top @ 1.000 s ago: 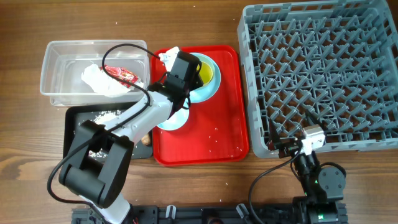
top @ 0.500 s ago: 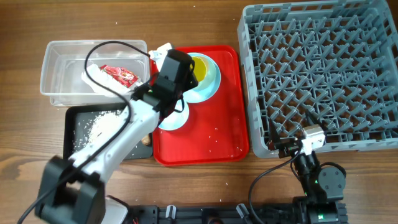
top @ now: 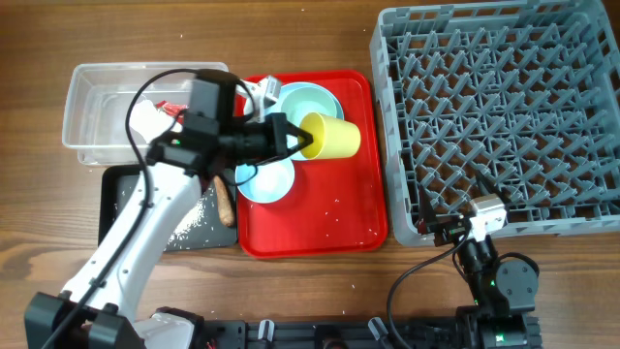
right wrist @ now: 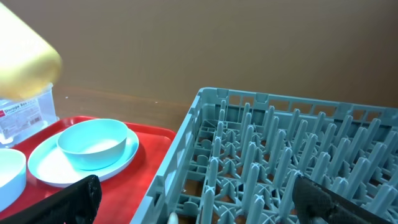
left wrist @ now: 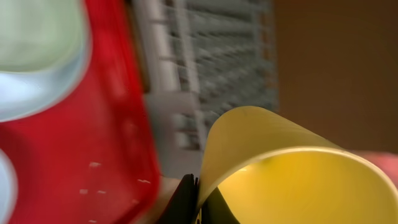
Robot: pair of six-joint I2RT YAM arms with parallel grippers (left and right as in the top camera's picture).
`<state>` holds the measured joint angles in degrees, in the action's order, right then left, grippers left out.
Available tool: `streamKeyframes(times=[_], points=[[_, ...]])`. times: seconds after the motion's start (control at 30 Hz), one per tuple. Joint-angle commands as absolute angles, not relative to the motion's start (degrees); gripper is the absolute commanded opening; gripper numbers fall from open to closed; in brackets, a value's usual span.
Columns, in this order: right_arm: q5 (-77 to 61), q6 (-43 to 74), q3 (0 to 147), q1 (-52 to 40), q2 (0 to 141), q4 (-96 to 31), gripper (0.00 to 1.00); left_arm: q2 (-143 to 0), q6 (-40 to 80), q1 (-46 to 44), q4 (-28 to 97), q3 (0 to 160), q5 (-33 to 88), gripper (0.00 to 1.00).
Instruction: Sort waste into correct bins and load items into the dishwasher rack
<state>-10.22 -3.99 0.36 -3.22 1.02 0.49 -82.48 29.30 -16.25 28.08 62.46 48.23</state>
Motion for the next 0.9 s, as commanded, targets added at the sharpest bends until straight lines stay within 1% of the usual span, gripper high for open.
streamKeyframes(times=[0.0, 0.1, 0.13, 0.23, 0.27, 0.3, 0.37, 0.47, 0.6, 0.73, 0.87], points=[[-9.1, -10.5, 0.3, -3.6, 1.0, 3.5, 1.0, -81.3, 24.2, -13.8, 27.7, 63.0, 69.2, 0.04], [-12.2, -9.9, 0.3, -3.6, 1.0, 3.3, 1.0, -81.3, 24.2, -14.0, 27.7, 63.0, 70.1, 0.04], [-15.8, -9.9, 0.3, -3.6, 1.0, 3.9, 1.0, -81.3, 24.4, -14.1, 27.7, 63.0, 70.1, 0.04], [-32.5, -9.8, 0.3, -3.6, 1.0, 8.8, 1.0, -81.3, 24.4, -14.1, 27.7, 63.0, 70.1, 0.04], [-35.4, -7.3, 0.4, -3.6, 1.0, 10.7, 1.0, -81.3, 24.4, -14.1, 27.7, 63.0, 70.0, 0.04], [-33.3, 2.0, 2.3, -3.5, 1.0, 10.4, 1.0, -81.3, 24.4, -14.1, 27.7, 63.0, 70.0, 0.04], [-32.7, 8.3, 6.3, -3.4, 1.1, 8.3, 1.0, -81.3, 24.4, -14.1, 27.7, 63.0, 70.0, 0.04], [-29.2, 8.7, 19.8, -3.3, 4.3, -2.8, 1.0, -81.3, 24.8, -14.1, 27.7, 63.0, 70.0, 0.04], [-26.9, 1.0, 41.2, -3.4, 16.7, -22.3, 1.0, -81.3, 25.1, -14.1, 27.7, 63.0, 70.0, 0.04], [-27.0, -6.1, 64.3, -3.3, 37.6, -42.1, 1.0, -81.3, 25.1, -14.1, 27.2, 63.0, 70.0, 0.04], [-27.0, -6.2, 85.0, -3.3, 55.4, -56.9, 1.0, -81.3, 25.1, -14.1, 27.2, 63.0, 70.0, 0.04]])
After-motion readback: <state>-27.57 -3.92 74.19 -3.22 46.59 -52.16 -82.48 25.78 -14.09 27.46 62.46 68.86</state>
